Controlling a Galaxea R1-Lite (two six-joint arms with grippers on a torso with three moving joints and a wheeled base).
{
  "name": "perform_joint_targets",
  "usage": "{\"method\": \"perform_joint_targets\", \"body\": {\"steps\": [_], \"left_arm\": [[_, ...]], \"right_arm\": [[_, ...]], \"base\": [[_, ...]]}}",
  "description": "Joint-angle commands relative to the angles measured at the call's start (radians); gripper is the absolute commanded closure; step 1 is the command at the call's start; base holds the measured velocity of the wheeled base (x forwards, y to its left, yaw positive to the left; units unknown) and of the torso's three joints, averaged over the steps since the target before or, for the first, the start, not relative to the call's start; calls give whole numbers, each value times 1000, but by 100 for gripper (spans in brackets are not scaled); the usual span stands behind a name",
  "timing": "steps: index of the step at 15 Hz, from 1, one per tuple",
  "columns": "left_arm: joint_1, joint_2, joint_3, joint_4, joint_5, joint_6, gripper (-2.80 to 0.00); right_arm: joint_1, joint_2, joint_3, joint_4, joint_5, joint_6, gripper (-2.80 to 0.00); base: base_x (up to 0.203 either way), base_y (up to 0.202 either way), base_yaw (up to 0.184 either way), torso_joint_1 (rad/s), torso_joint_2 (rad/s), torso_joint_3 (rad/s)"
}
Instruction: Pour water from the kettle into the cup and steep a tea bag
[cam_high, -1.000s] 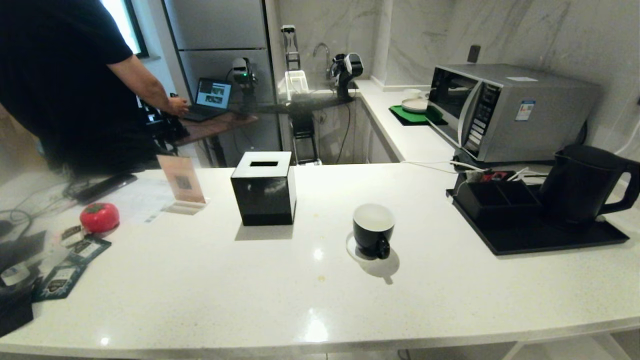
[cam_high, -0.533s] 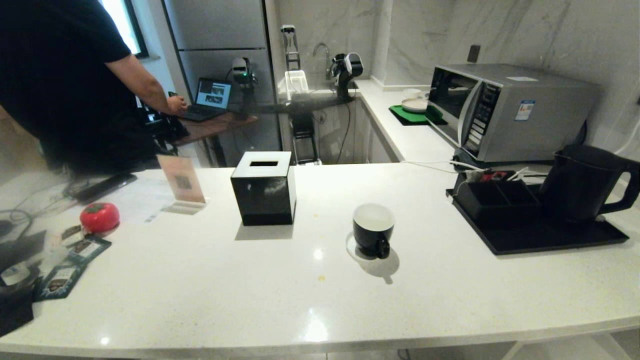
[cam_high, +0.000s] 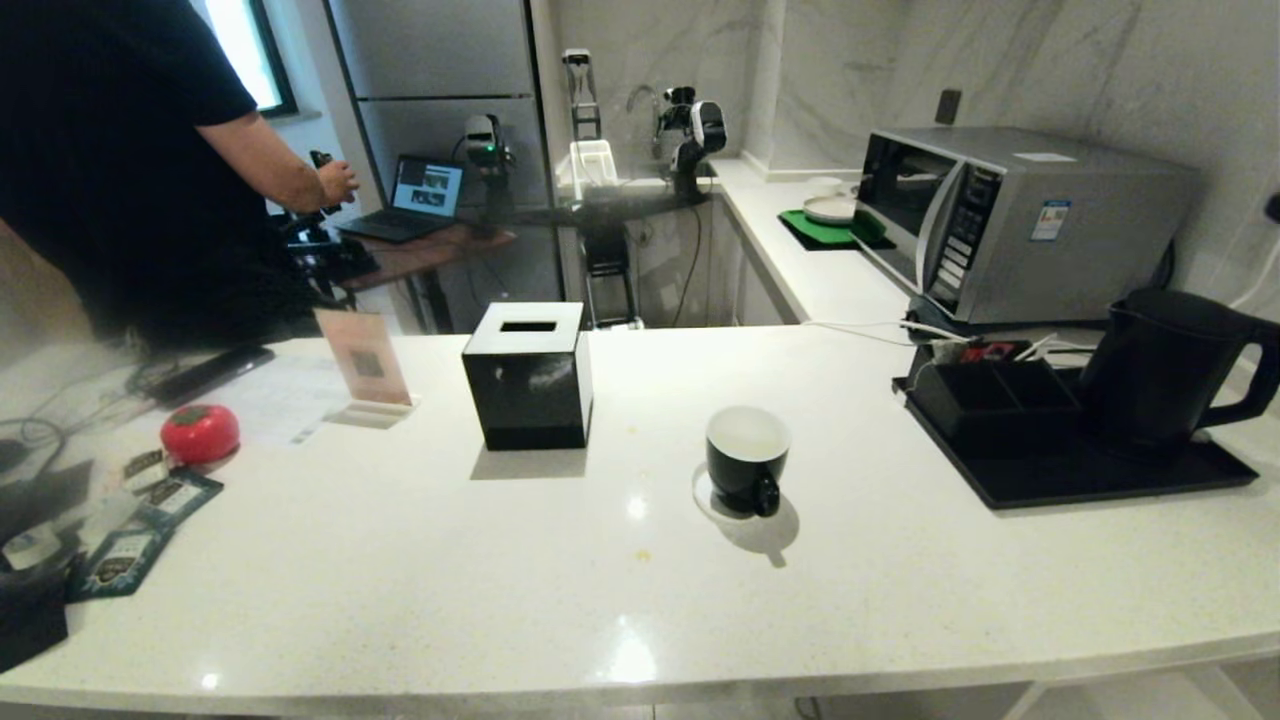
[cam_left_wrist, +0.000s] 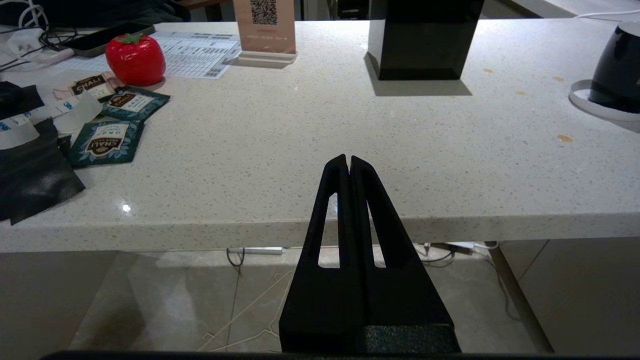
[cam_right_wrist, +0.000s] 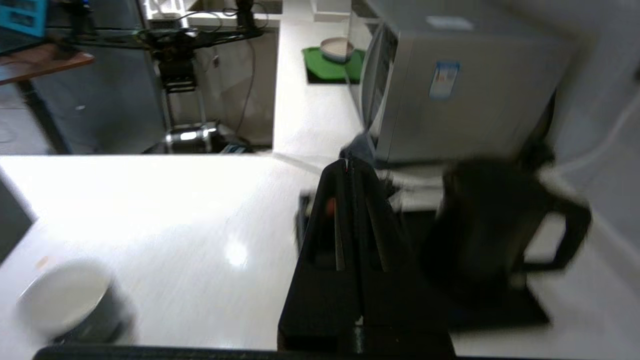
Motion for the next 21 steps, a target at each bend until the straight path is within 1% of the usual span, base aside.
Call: {"method": "perform_joint_targets", "body": {"steps": [1, 3, 6, 11, 12, 13, 16, 21], "left_arm": [[0, 0, 0, 0, 1, 0, 0], [0, 0, 0, 0, 1, 0, 0], [0, 0, 0, 0, 1, 0, 0], [0, 0, 0, 0, 1, 0, 0], [0, 0, 0, 0, 1, 0, 0], [0, 0, 0, 0, 1, 0, 0], [0, 0, 0, 0, 1, 0, 0], [0, 0, 0, 0, 1, 0, 0]], "right_arm": [[-10, 241, -178, 8, 3, -16, 0], [-16, 385, -373, 70, 42, -41, 0], [-19, 560, -606, 203, 88, -65, 0], [-24, 789, -980, 539, 101, -83, 0], [-25, 828, -1020, 615, 102, -95, 0], [-27, 849, -1022, 640, 102, -115, 0], [-33, 894, -1023, 667, 101, -127, 0], [-42, 954, -1022, 664, 100, -127, 0]], "base": [[0, 0, 0, 0, 0, 0], [0, 0, 0, 0, 0, 0], [0, 0, 0, 0, 0, 0], [0, 0, 0, 0, 0, 0], [0, 0, 0, 0, 0, 0], [0, 0, 0, 0, 0, 0], [0, 0, 0, 0, 0, 0], [0, 0, 0, 0, 0, 0]]}}
